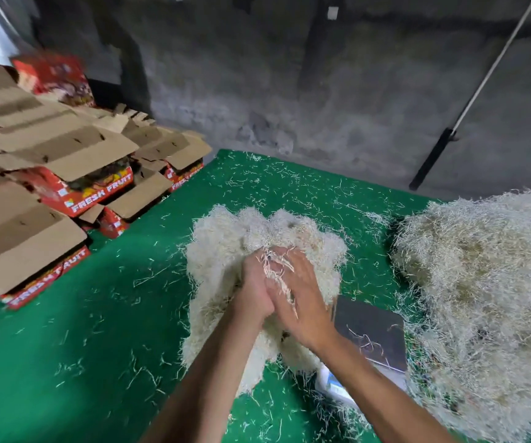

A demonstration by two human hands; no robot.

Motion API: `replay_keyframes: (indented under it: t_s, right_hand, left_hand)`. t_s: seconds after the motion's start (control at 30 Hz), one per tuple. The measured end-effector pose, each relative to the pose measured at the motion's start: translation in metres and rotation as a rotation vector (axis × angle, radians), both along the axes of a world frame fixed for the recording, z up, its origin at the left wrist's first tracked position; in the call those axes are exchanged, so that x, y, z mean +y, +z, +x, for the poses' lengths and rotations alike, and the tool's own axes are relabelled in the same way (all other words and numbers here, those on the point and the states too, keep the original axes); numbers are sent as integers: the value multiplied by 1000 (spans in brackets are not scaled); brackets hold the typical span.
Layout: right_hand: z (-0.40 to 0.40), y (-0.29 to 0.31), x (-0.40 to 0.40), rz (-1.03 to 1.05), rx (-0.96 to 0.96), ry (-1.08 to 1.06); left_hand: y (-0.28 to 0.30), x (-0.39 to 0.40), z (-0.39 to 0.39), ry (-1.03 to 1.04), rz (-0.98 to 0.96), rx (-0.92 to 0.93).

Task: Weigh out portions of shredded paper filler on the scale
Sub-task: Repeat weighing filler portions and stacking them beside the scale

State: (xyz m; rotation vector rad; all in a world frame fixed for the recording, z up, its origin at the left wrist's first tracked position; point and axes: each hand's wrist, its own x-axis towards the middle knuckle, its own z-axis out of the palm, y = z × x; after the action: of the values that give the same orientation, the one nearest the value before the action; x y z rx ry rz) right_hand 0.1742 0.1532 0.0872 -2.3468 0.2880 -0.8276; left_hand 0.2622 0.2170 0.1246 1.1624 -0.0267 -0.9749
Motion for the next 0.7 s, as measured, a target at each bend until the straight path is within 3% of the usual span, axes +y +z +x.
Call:
replay_keyframes:
  t_s: [0.07,0.13,0.23,0.33,0.4,0.53,0.6,0.7]
  right_hand:
    - [18,2,10,55,23,22]
    - [34,11,7,154,40,-18]
    - [46,12,-3,270,29,-90]
    - [62,8,23,115,-6,60]
    - [83,10,36,81,-30,155]
    - [113,26,14,304,85,-42]
    - [116,16,11,195,153,-2]
    - [117,-11,36,146,94,105]
  left_hand:
    - [-1,15,3,-22,-2,-77]
    - [-8,14,4,-129,-15,52]
    - [-5,17,28,-118,-70,141]
    - [-6,29,70,21,-153,236]
    - [-17,32,80,-4,-169,271]
    - [-16,29,84,-115,-181,347]
    - [-24,28,110,-17,-172,343]
    - [-40,29,139,149,-275,389]
